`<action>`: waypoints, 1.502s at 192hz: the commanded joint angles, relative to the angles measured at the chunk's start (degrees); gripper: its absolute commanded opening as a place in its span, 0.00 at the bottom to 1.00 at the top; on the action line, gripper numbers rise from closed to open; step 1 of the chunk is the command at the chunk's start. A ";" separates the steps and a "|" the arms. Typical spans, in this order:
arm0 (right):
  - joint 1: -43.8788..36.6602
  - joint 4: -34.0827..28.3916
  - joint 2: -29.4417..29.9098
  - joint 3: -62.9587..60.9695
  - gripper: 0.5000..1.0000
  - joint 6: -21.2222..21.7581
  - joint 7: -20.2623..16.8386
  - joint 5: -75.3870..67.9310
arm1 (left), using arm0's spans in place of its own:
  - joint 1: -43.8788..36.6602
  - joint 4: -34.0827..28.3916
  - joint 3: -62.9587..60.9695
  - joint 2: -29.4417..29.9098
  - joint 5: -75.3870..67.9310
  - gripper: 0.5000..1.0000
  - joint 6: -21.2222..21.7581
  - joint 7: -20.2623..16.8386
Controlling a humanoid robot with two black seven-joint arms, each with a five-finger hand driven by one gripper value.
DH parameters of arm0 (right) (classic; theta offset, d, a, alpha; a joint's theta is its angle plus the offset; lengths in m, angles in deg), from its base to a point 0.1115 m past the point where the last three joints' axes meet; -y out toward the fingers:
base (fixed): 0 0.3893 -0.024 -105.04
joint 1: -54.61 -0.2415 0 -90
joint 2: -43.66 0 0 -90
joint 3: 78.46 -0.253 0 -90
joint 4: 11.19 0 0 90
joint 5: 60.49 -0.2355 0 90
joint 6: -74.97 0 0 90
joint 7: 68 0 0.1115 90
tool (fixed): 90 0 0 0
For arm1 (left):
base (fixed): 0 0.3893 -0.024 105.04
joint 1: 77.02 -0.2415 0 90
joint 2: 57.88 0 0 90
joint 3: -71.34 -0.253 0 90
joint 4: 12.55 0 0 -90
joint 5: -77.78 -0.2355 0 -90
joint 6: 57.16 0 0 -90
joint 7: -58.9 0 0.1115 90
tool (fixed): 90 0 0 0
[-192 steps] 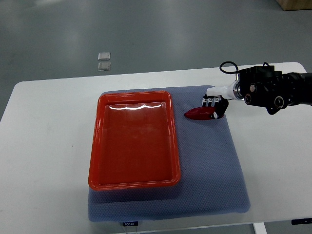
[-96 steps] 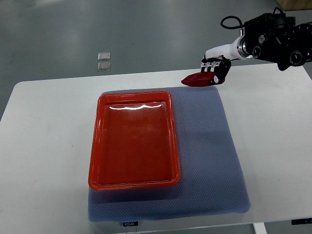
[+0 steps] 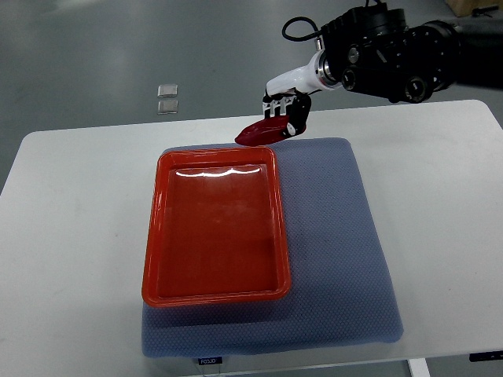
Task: Place red pepper on red tray
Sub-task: 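Lower the red pepper into the tray with the right hand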
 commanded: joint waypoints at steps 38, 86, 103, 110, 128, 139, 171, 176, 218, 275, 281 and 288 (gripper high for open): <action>4.62 2.63 4.25 -2.17 0.00 -3.14 -0.17 -0.26 | 0.00 0.00 0.05 0.00 0.02 1.00 0.00 0.01; 10.95 4.21 4.25 -2.69 0.00 -7.97 0.19 -0.26 | 0.00 0.00 0.05 0.00 0.02 1.00 0.00 0.01; 12.88 4.30 4.25 -4.98 0.00 -8.68 0.19 -0.09 | 0.00 0.00 0.05 0.00 0.02 1.00 0.00 0.01; 13.67 4.30 4.25 -5.59 0.00 -8.76 0.27 -0.17 | 0.00 0.00 0.05 0.00 0.02 1.00 0.00 0.01; 15.16 4.30 4.25 -7.26 0.00 -9.20 0.54 -0.17 | 0.00 0.00 0.05 0.00 0.02 1.00 0.00 0.01; 15.96 4.21 4.25 -8.41 0.00 -9.47 0.63 -0.09 | 0.00 0.00 -0.04 0.00 0.02 1.00 0.00 0.01; 17.63 3.68 4.25 -9.90 0.00 -9.56 1.33 0.44 | 0.00 0.00 0.05 0.00 -0.07 1.00 0.00 0.01; 17.89 3.68 4.25 -9.99 0.00 -9.56 1.59 0.44 | 0.00 0.00 0.05 0.00 0.02 1.00 0.00 0.01; 20.26 3.42 4.25 -11.04 0.00 -10.26 3.70 0.53 | 0.00 0.00 0.05 0.00 0.02 1.00 0.00 0.01; 23.43 2.45 4.25 -11.92 0.14 -10.52 4.40 0.70 | 0.00 0.00 0.05 0.00 -0.07 1.00 0.00 0.01; 23.60 2.45 4.25 -11.92 0.19 -10.61 4.40 0.70 | 0.00 0.00 0.05 0.00 0.02 1.00 0.00 0.01; 23.87 2.45 4.25 -11.92 0.26 -10.70 4.49 0.70 | 0.00 0.00 0.05 0.00 0.02 1.00 0.00 0.01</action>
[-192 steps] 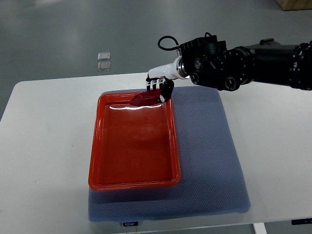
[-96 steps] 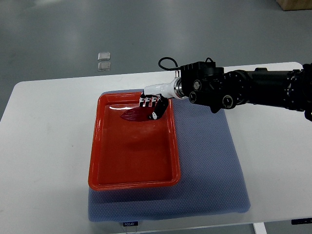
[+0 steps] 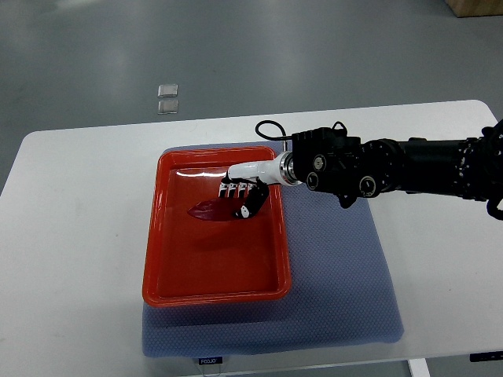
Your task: Place red pepper on red tray
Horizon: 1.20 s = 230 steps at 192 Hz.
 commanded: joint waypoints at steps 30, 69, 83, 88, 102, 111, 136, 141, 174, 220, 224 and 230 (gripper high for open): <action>1.39 -0.02 0.00 -0.04 0.54 -0.13 0.37 0.05 | 0.00 0.08 0.00 0.00 0.04 1.00 0.00 -0.01; 1.30 -0.02 0.00 -0.74 0.78 0.23 0.72 0.05 | 0.00 -0.01 0.00 0.00 0.04 1.00 0.00 -0.01; 1.12 -0.02 0.00 -1.44 0.79 0.58 0.63 -0.04 | 0.00 -0.01 0.00 0.00 0.04 1.00 0.00 -0.01; 0.95 -0.02 0.00 -1.53 0.80 0.58 0.72 -0.04 | 0.00 -0.01 0.00 0.00 -0.05 1.00 0.00 -0.01; 0.33 0.07 0.00 -1.62 0.81 0.93 0.63 -0.04 | 0.00 -0.01 0.00 0.00 0.04 1.00 0.00 -0.01; -0.37 0.07 0.00 -1.71 0.81 1.54 0.63 -0.04 | 0.00 -0.01 0.00 0.00 -0.05 1.00 0.00 -0.01; -2.74 0.69 0.00 -4.86 0.82 3.30 0.72 -0.92 | 0.00 -0.01 0.00 0.00 0.04 1.00 0.00 -0.01; -2.92 0.86 0.00 -6.10 0.82 3.65 0.63 -0.92 | 0.00 0.08 0.00 0.00 0.04 1.00 0.00 -0.01; -3.10 3.06 0.00 -13.48 0.82 6.64 0.45 -0.92 | 0.00 -0.01 0.00 0.00 0.04 1.00 0.00 -0.01; -0.64 4.29 -2.11 -26.05 0.82 6.82 0.54 -1.62 | 0.00 -0.01 -0.08 0.00 0.04 1.00 0.00 -0.01; 0.42 4.47 -2.73 -27.72 0.82 6.73 0.54 -2.06 | 0.00 -0.01 0.00 0.00 0.04 1.00 0.00 -0.01; 2.00 4.55 -3.78 -30.17 0.82 6.82 0.54 -2.76 | 0.00 -0.01 0.00 0.00 -0.05 1.00 0.00 -0.01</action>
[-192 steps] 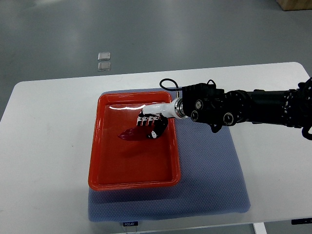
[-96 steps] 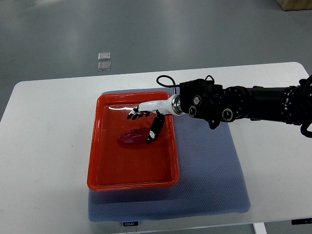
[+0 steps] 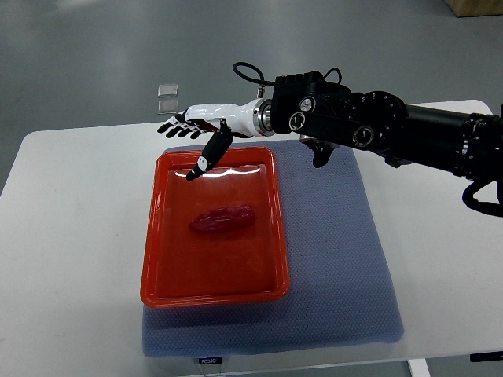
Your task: Place red pepper on red tray
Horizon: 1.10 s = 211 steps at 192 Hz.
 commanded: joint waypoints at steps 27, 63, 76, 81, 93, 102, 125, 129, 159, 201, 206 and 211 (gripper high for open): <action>10.53 2.02 -6.31 -17.23 0.82 -0.40 0.18 -5.42 | -0.01 -0.01 0.00 0.00 0.03 1.00 0.00 0.01; 22.75 4.22 -7.10 -35.51 0.82 -0.49 1.23 -9.47 | -0.01 -0.01 0.00 0.00 0.03 1.00 0.00 0.01; 27.31 4.31 -6.31 -43.06 0.82 -0.40 2.64 -10.52 | -0.01 -0.01 0.00 0.00 0.03 1.00 0.00 0.01; 29.16 4.39 -5.79 -46.05 0.82 -0.40 3.25 -11.13 | -0.01 -0.01 0.00 0.00 0.03 1.00 0.00 0.01; 32.85 4.66 -4.29 -52.12 0.82 -0.23 3.96 -12.45 | -0.01 -0.01 0.00 0.00 -0.05 1.00 0.00 0.01; 35.32 4.92 -3.50 -55.55 0.82 -0.23 4.04 -13.07 | -0.01 -0.01 0.00 0.00 0.03 1.00 0.00 0.01; 41.20 5.18 -2.97 -62.49 0.83 0.04 4.83 -14.30 | -0.01 -0.01 0.00 0.00 0.03 1.00 0.00 0.01; 41.99 5.19 -2.97 -63.20 0.82 0.30 5.10 -14.39 | -0.01 0.07 0.00 0.00 -0.06 1.00 0.00 0.01; 44.54 9.40 -2.97 -64.52 0.83 4.08 7.03 -18.87 | -0.01 -0.01 0.00 0.00 0.03 1.00 0.00 0.01; 44.72 14.50 -3.15 -64.17 0.83 9.53 6.94 -27.57 | -0.01 -0.01 0.00 0.00 0.03 1.00 0.00 0.01; 44.81 14.50 -3.15 -64.25 0.83 9.88 6.94 -27.66 | -0.01 -0.01 0.00 0.00 -0.05 1.00 0.00 0.01; 44.81 14.50 -3.15 -64.25 0.83 10.15 7.03 -27.66 | -0.01 0.08 0.00 0.00 0.03 1.00 0.00 0.01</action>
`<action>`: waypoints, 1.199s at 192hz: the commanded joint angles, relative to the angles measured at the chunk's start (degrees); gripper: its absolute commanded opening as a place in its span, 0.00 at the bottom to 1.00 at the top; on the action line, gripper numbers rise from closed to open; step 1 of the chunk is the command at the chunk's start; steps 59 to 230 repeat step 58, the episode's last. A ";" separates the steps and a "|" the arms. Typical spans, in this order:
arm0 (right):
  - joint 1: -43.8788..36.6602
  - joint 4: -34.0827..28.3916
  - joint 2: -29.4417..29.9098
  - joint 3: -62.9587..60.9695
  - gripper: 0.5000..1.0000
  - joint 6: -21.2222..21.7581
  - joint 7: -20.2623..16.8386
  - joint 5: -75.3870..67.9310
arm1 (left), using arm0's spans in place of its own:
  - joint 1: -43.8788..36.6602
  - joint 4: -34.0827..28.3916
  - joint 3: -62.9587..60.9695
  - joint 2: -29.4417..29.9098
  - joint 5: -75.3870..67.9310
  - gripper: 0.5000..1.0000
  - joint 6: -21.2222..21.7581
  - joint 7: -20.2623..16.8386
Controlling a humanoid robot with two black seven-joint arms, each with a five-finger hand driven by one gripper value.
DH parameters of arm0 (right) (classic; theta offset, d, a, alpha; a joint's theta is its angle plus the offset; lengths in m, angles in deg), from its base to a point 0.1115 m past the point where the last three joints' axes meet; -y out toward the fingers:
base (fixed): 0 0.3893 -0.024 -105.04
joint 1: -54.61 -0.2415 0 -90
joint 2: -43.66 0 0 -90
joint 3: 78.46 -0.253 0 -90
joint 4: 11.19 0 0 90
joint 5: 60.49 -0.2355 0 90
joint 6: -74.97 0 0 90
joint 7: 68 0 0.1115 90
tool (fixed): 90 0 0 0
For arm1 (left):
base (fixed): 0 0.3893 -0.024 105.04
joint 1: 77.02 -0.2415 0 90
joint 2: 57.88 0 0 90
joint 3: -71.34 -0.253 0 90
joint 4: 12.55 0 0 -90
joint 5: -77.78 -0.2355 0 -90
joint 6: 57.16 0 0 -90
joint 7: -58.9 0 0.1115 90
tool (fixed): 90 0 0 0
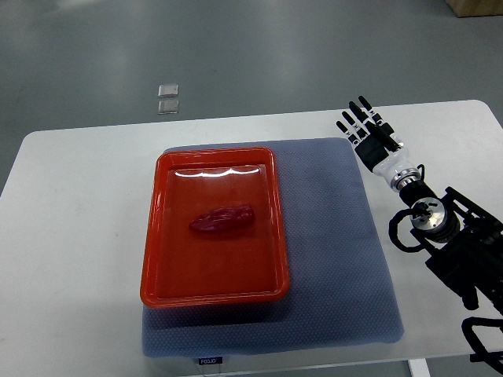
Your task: Place red pepper on red tray
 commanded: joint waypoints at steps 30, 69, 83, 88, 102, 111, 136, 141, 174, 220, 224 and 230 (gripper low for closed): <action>-0.31 0.44 -0.41 -0.12 0.83 2.80 0.03 -1.13 | 0.00 -0.02 0.00 0.00 -0.06 1.00 0.00 -0.01; -0.39 0.53 -0.24 -0.21 0.83 2.37 0.21 -1.13 | 0.00 0.07 0.00 0.00 -0.06 1.00 0.00 -0.01; -0.39 0.53 -0.24 -0.21 0.83 2.37 0.21 -1.13 | 0.00 0.07 0.00 0.00 -0.06 1.00 0.00 -0.01; -0.39 0.53 -0.24 -0.21 0.83 2.37 0.21 -1.13 | 0.00 0.07 0.00 0.00 -0.06 1.00 0.00 -0.01; -0.39 0.53 -0.24 -0.21 0.83 2.37 0.21 -1.13 | 0.00 0.07 0.00 0.00 -0.06 1.00 0.00 -0.01; -0.39 0.53 -0.24 -0.21 0.83 2.37 0.21 -1.13 | 0.00 0.07 0.00 0.00 -0.06 1.00 0.00 -0.01; -0.39 0.53 -0.24 -0.21 0.83 2.37 0.21 -1.13 | 0.00 0.07 0.00 0.00 -0.06 1.00 0.00 -0.01; -0.39 0.53 -0.24 -0.21 0.83 2.37 0.21 -1.13 | 0.00 0.07 0.00 0.00 -0.06 1.00 0.00 -0.01; -0.39 0.53 -0.24 -0.21 0.83 2.37 0.21 -1.13 | 0.00 0.07 0.00 0.00 -0.06 1.00 0.00 -0.01; -0.39 0.53 -0.24 -0.21 0.83 2.37 0.21 -1.13 | 0.00 0.07 0.00 0.00 -0.06 1.00 0.00 -0.01; -0.39 0.53 -0.24 -0.21 0.83 2.37 0.21 -1.13 | 0.00 0.07 0.00 0.00 -0.06 1.00 0.00 -0.01; -0.39 0.53 -0.24 -0.21 0.83 2.37 0.21 -1.13 | 0.00 0.07 0.00 0.00 -0.06 1.00 0.00 -0.01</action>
